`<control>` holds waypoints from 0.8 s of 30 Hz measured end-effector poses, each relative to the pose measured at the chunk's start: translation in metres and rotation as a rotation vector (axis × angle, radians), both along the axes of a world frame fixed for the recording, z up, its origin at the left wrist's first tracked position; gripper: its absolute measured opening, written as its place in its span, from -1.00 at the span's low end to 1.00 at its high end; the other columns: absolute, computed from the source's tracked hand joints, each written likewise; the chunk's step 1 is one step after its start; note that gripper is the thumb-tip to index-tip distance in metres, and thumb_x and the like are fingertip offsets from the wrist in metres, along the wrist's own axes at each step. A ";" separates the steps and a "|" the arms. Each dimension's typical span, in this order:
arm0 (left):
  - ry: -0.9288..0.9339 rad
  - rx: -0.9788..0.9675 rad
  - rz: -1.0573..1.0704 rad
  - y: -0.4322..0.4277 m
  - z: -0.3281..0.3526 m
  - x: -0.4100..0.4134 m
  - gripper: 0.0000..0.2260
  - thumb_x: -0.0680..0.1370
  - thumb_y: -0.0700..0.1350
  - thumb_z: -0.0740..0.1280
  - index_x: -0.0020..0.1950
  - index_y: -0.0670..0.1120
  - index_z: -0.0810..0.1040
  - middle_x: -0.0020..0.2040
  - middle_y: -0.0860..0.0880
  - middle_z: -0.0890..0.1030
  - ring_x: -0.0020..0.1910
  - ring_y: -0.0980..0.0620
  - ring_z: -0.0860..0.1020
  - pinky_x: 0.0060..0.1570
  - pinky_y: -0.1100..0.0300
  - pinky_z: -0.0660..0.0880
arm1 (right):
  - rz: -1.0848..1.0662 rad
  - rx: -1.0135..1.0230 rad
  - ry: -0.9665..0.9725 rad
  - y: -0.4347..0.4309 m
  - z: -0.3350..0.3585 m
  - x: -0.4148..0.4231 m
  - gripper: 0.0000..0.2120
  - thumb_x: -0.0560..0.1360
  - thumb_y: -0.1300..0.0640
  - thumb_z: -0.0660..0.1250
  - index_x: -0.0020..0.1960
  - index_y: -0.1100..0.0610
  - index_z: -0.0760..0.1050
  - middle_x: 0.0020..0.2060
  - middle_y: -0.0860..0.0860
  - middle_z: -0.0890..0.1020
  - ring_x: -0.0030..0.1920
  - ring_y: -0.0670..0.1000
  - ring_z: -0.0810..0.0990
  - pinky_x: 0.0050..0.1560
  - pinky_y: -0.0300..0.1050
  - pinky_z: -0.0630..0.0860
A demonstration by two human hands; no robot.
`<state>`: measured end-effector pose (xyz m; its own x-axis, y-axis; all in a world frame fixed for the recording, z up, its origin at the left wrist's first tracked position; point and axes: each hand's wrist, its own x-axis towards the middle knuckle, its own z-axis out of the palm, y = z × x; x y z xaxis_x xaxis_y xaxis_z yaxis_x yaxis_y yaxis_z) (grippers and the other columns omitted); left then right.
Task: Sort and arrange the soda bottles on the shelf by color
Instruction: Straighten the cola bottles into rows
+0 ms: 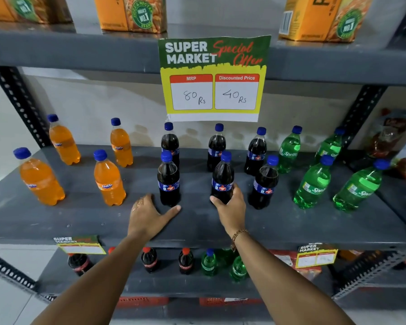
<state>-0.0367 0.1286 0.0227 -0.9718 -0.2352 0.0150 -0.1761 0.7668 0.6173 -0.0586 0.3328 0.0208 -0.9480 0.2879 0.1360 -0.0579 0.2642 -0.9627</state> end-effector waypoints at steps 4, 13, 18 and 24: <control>0.070 0.337 -0.022 0.012 0.004 -0.007 -0.39 0.33 0.13 0.49 0.29 -0.06 0.41 0.21 -0.09 0.55 0.18 -0.10 0.49 0.13 0.04 0.42 | -0.003 -0.100 -0.002 -0.001 -0.004 0.003 -0.36 0.33 0.30 0.47 0.32 0.13 0.29 0.13 -0.01 0.52 0.15 -0.03 0.51 0.23 -0.11 0.43; 0.114 0.328 0.093 0.010 -0.007 -0.015 -0.48 0.38 0.15 0.44 0.26 -0.05 0.48 0.17 -0.13 0.60 0.14 -0.13 0.53 0.03 0.04 0.46 | -0.003 -0.081 -0.001 0.000 -0.006 0.003 -0.40 0.34 0.30 0.46 0.30 0.13 0.30 0.08 -0.03 0.51 0.12 -0.03 0.51 0.21 -0.12 0.43; 0.136 0.308 0.046 0.009 -0.010 -0.015 -0.50 0.38 0.12 0.45 0.25 -0.04 0.48 0.15 -0.10 0.60 0.13 -0.12 0.53 0.01 0.04 0.47 | 0.013 -0.052 -0.008 -0.002 -0.005 0.004 -0.37 0.34 0.28 0.46 0.32 0.12 0.27 0.15 0.00 0.51 0.17 -0.01 0.50 0.28 -0.01 0.44; 0.495 0.047 0.134 0.037 -0.008 0.008 -0.46 0.37 0.18 0.39 0.08 -0.23 0.43 0.10 -0.24 0.47 0.15 -0.21 0.38 0.16 -0.08 0.33 | -0.133 -0.123 0.085 0.010 -0.009 0.024 -0.40 0.37 0.18 0.45 0.28 0.16 0.20 0.12 0.06 0.39 0.08 0.02 0.43 0.08 -0.27 0.38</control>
